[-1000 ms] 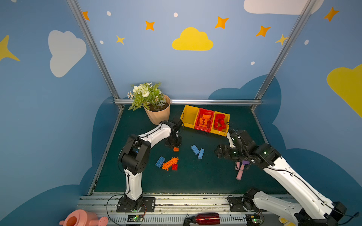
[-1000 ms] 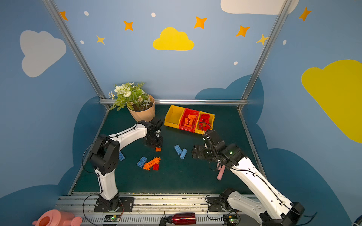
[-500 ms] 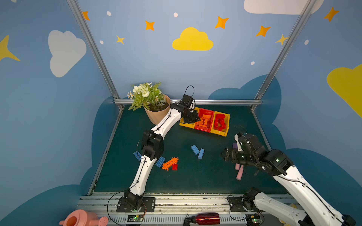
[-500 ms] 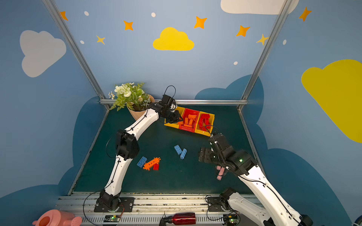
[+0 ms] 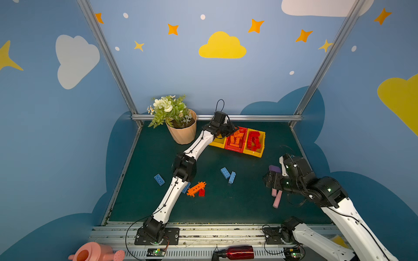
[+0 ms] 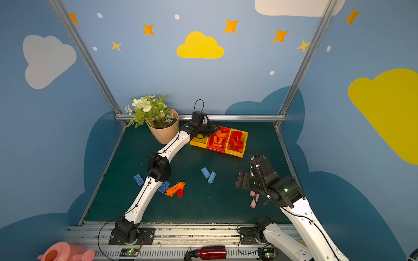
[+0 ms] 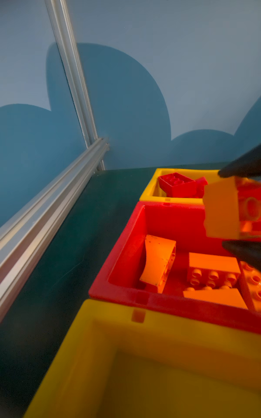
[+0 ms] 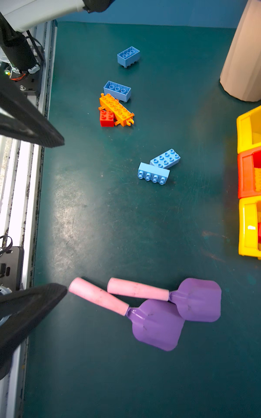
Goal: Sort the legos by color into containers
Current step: 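Carry the orange brick into the red bin and open the left gripper, then draw the left gripper back from the bins toward the remaining bricks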
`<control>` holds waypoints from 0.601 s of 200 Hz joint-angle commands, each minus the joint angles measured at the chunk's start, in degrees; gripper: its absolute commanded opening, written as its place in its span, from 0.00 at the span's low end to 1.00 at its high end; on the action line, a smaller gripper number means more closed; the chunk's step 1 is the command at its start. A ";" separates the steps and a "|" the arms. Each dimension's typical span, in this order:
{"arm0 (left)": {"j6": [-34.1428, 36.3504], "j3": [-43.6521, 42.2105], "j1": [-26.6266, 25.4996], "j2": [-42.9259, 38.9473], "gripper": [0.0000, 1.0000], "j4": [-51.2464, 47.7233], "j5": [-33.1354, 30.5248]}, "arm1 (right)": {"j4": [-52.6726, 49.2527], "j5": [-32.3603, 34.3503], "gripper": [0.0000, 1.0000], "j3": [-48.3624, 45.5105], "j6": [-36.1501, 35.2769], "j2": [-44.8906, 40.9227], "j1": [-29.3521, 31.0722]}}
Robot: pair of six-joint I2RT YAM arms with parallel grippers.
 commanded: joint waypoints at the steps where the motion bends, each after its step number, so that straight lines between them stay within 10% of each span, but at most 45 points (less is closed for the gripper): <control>1: -3.14 1.35 0.06 1.12 0.67 6.48 1.46 | -2.84 -0.81 0.92 1.78 -2.15 -0.77 -1.54; 76: 6.61 -2.43 0.08 -10.27 0.87 -7.09 0.05 | -0.27 -3.98 0.92 1.18 -4.94 0.21 -4.24; 120: 26.27 -35.59 -0.73 -34.92 0.87 -17.44 -10.24 | 6.79 -10.61 0.92 -1.41 -5.66 4.59 -4.32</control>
